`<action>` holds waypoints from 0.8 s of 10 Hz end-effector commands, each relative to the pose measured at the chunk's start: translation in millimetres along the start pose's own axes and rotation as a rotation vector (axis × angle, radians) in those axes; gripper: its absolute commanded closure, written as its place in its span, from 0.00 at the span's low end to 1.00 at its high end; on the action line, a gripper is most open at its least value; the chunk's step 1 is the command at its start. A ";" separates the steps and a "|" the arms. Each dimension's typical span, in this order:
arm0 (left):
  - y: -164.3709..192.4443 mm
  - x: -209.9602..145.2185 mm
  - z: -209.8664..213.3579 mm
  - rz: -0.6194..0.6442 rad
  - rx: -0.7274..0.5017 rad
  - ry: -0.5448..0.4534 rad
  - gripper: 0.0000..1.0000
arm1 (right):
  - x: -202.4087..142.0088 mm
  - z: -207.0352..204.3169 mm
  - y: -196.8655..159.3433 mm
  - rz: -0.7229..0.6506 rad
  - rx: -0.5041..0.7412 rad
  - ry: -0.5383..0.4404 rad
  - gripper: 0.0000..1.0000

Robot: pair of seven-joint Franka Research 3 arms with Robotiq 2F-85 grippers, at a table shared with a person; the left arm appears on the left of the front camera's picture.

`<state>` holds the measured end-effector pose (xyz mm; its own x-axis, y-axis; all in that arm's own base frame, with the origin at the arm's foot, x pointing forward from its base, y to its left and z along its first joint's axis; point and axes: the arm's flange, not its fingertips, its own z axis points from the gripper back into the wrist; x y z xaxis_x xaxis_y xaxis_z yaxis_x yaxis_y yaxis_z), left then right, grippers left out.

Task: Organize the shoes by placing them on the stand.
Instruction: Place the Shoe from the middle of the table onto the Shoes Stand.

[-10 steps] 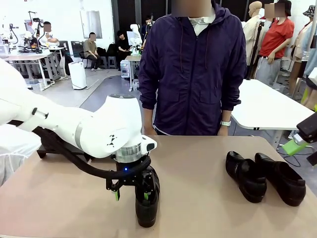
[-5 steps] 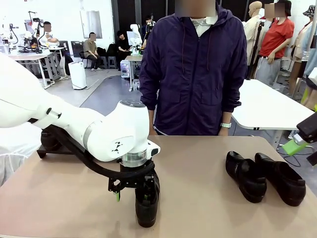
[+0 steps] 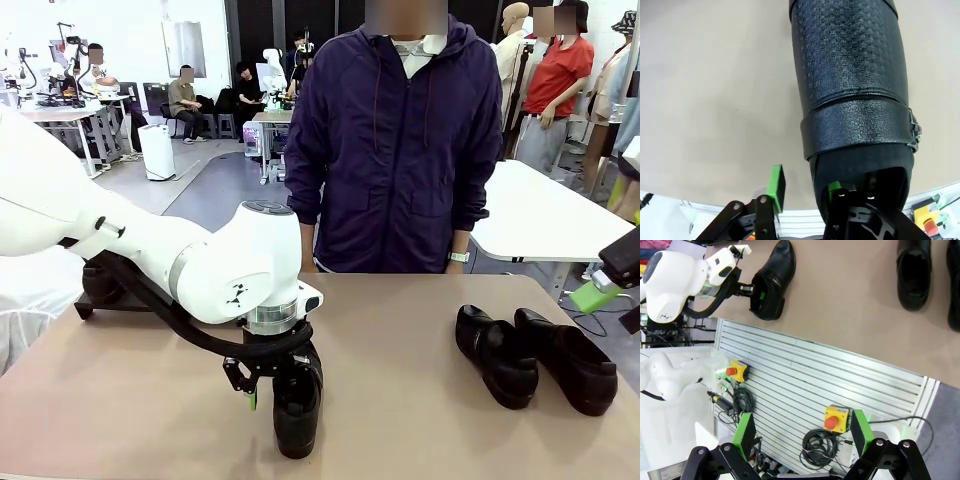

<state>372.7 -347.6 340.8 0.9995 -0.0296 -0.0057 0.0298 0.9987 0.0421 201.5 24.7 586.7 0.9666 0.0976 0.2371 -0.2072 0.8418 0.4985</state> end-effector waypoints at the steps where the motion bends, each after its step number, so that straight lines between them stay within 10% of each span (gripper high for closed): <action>1: -2.1 3.6 -2.6 0.035 0.002 -0.021 1.00 | 2.1 4.9 0.7 0.007 0.018 0.004 0.00; 8: 9.5 9.4 21.9 0.031 -0.062 -0.063 1.00 | 2.1 4.9 0.7 0.007 0.018 0.004 0.00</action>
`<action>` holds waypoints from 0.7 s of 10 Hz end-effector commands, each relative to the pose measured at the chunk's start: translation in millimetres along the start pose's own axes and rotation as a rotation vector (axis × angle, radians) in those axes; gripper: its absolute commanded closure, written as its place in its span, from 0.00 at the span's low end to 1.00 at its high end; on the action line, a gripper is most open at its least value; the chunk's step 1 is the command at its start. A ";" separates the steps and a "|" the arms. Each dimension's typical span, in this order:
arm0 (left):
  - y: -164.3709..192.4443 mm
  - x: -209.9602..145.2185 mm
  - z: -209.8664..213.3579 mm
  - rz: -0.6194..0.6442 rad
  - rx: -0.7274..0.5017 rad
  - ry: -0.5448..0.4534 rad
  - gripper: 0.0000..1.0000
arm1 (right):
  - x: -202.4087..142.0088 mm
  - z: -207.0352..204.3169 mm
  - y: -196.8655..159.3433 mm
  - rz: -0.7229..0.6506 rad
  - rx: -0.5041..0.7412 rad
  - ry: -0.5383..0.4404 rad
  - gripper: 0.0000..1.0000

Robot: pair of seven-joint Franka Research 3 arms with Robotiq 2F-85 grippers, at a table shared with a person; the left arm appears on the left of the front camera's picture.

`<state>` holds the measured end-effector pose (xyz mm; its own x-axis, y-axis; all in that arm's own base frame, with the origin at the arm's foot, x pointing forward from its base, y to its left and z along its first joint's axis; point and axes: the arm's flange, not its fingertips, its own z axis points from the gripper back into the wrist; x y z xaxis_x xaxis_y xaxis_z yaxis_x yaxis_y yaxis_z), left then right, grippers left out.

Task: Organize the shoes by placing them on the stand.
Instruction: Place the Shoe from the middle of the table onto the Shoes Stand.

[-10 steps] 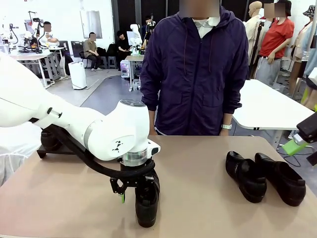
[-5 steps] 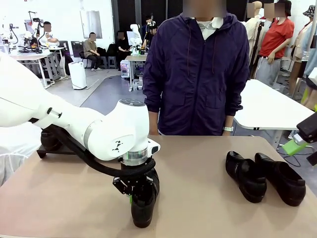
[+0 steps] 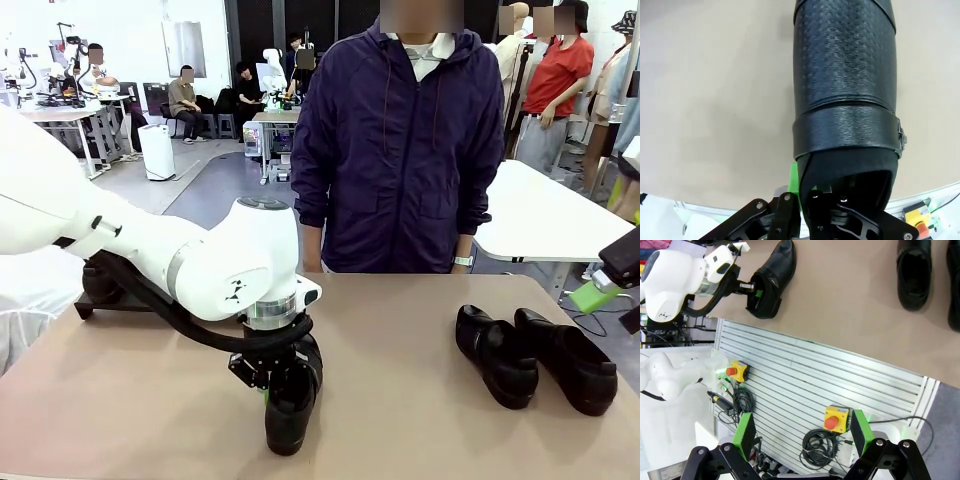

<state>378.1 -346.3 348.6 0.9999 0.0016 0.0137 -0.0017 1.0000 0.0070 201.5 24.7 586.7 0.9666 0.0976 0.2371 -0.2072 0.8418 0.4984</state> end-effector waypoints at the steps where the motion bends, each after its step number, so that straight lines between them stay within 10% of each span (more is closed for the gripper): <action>1: 12.3 8.9 38.5 -0.021 -0.001 -0.074 1.00 | 2.1 4.9 0.7 0.007 0.018 0.004 0.00; 7: 61.8 -15.3 171.7 -0.094 -0.095 -0.128 1.00 | 2.1 4.9 0.7 0.007 0.018 0.004 0.00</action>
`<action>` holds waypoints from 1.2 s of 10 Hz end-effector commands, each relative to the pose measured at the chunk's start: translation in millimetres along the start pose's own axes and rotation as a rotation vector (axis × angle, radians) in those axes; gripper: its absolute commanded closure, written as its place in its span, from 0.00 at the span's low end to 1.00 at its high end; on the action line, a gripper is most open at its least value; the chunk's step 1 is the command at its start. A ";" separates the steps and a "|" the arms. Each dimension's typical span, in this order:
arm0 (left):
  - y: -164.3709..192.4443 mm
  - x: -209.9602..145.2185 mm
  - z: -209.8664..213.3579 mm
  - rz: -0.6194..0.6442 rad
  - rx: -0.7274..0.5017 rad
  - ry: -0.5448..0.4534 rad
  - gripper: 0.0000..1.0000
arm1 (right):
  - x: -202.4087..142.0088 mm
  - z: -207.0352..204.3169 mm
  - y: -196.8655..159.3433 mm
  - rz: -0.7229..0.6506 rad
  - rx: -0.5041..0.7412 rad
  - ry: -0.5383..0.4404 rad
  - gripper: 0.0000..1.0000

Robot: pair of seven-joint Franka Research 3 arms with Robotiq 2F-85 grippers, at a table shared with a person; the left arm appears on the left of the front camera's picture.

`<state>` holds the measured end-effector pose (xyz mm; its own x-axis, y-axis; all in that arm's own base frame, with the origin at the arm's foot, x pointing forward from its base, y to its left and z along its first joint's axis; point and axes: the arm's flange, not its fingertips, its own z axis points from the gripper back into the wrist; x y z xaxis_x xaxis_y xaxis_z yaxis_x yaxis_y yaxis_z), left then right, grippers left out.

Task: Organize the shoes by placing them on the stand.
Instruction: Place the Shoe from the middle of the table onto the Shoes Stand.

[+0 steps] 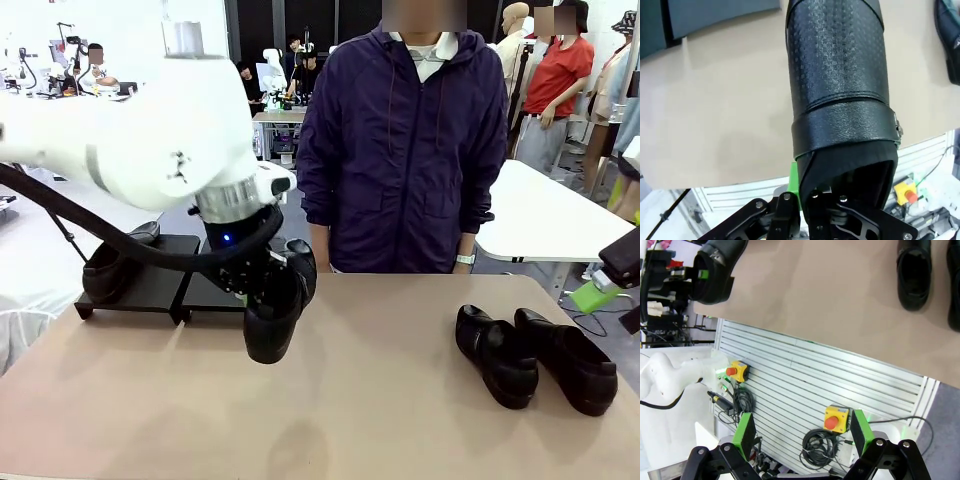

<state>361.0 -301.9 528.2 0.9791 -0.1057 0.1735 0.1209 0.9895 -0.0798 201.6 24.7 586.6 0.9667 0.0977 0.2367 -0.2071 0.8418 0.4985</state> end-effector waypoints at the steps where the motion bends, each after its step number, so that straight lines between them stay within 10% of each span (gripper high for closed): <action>1: -6.7 5.2 -13.7 -0.003 0.016 -0.013 1.00 | 2.1 5.0 0.8 0.007 0.018 0.003 0.00; 7: -6.3 10.8 -15.2 -0.079 -0.008 -0.052 1.00 | 2.1 5.0 0.8 0.007 0.018 0.003 0.00; 10: 100.6 41.3 17.8 -0.012 -0.140 -0.306 1.00 | 2.1 5.0 0.8 0.007 0.018 0.003 0.00; 12: 185.3 31.6 13.8 -0.115 0.022 -0.314 1.00 | 2.1 5.0 0.8 0.007 0.018 0.003 0.00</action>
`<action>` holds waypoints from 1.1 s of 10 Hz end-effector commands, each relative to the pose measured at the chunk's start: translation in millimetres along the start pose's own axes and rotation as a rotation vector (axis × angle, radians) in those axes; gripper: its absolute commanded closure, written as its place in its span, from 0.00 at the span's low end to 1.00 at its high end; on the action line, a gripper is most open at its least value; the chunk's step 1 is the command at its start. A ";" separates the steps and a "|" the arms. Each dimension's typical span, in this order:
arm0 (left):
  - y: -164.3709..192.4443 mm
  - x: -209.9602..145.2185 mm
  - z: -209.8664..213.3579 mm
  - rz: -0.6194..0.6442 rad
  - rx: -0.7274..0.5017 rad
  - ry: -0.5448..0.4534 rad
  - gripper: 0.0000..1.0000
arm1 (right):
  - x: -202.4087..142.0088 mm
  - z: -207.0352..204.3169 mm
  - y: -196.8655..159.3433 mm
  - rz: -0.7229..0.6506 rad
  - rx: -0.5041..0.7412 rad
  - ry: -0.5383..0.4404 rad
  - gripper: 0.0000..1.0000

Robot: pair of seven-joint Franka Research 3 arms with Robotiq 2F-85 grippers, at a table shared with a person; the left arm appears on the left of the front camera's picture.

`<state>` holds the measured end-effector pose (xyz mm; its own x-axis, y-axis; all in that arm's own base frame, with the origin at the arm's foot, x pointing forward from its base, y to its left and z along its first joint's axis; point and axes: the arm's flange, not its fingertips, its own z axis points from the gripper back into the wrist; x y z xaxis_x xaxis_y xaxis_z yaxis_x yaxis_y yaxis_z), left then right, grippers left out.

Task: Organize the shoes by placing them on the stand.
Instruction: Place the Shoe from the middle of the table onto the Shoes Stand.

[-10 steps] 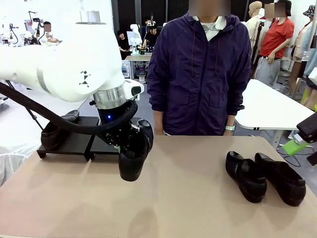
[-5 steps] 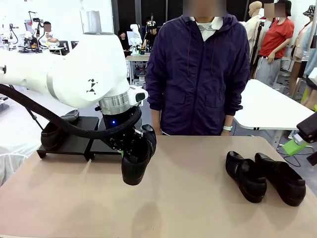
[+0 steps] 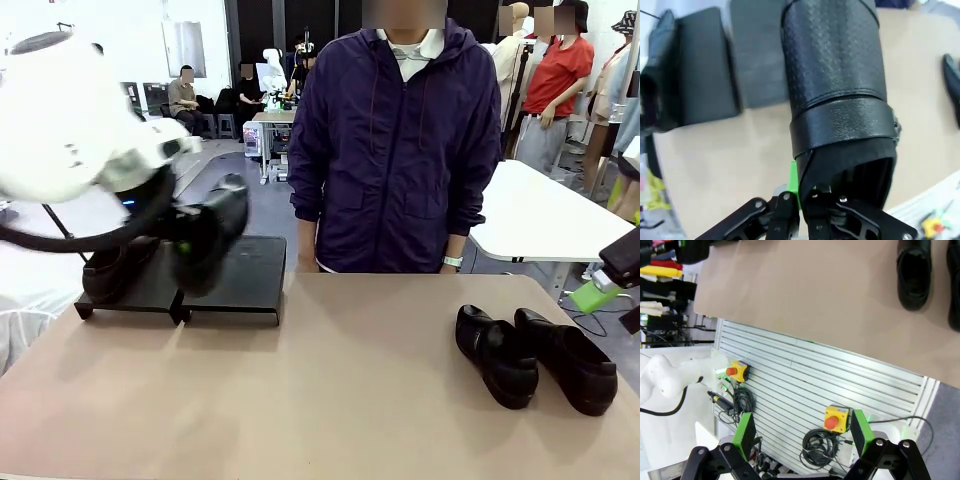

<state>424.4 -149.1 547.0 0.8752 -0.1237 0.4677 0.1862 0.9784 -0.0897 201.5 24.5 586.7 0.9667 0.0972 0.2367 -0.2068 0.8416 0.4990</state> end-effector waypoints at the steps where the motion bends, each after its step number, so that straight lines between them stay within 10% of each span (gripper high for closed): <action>1: 57.4 -27.2 -3.4 -0.046 0.055 -0.003 1.00 | 2.1 4.7 0.9 0.007 0.018 0.004 0.00; 5: 141.2 -30.7 -6.7 0.288 0.059 -0.058 1.00 | 2.1 4.7 0.9 0.007 0.018 0.004 0.00; 6: 134.9 -43.9 -20.0 0.057 0.031 0.062 1.00 | 2.1 4.7 0.9 0.007 0.018 0.004 0.00; 11: 162.7 -3.4 -44.8 0.076 0.048 0.038 1.00 | 2.1 4.7 0.9 0.007 0.018 0.004 0.00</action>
<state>439.1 -7.0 488.2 0.9167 -0.0338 0.3981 0.0775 0.9925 -0.0941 201.4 24.5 586.9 0.9666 0.0974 0.2369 -0.2070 0.8416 0.4988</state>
